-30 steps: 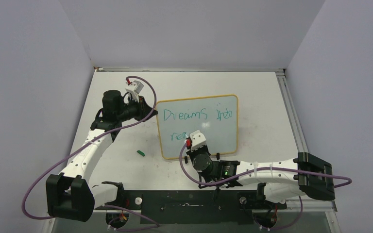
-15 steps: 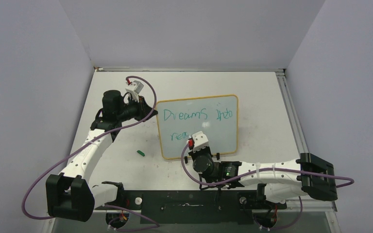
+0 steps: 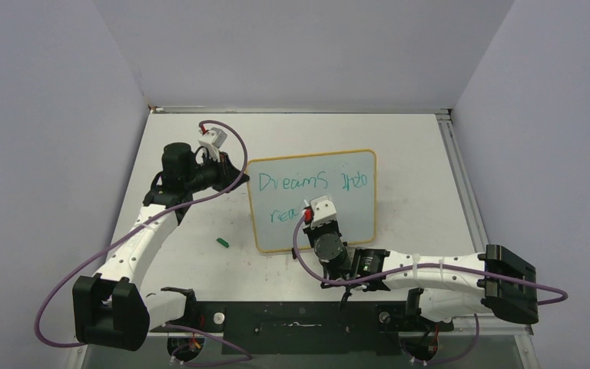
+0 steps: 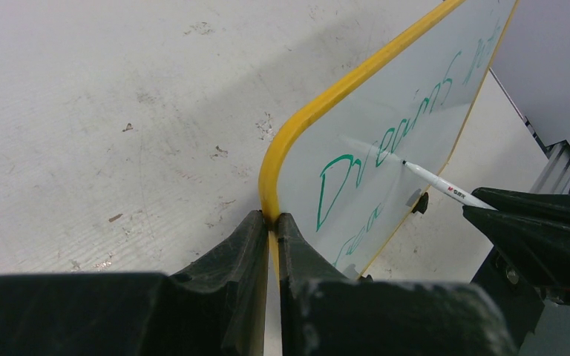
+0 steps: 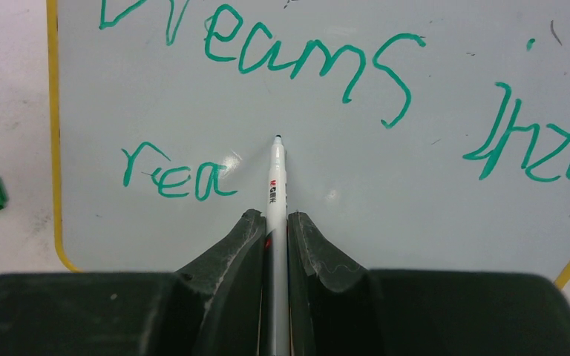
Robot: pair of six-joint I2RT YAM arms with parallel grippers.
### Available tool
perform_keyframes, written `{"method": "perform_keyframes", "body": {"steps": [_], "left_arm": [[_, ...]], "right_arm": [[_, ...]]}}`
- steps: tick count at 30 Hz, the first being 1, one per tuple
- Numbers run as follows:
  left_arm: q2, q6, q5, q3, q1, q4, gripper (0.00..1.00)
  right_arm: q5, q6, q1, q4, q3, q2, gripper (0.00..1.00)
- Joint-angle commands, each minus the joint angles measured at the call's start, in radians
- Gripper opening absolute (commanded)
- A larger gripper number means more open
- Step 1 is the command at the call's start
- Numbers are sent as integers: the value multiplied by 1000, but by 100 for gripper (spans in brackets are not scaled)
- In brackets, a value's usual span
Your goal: Write a sentence on the whiteboard
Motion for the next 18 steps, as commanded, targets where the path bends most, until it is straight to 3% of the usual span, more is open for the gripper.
{"method": "perform_keyframes", "body": {"steps": [1,18], "left_arm": [[-19,-12,32,24,-11,25,0],[-19,-12,35,24,-11,25,0]], "right_arm": [[-21,-23,-25,48,42,18,5],[2,231,88,-210,-11,2,5]]}}
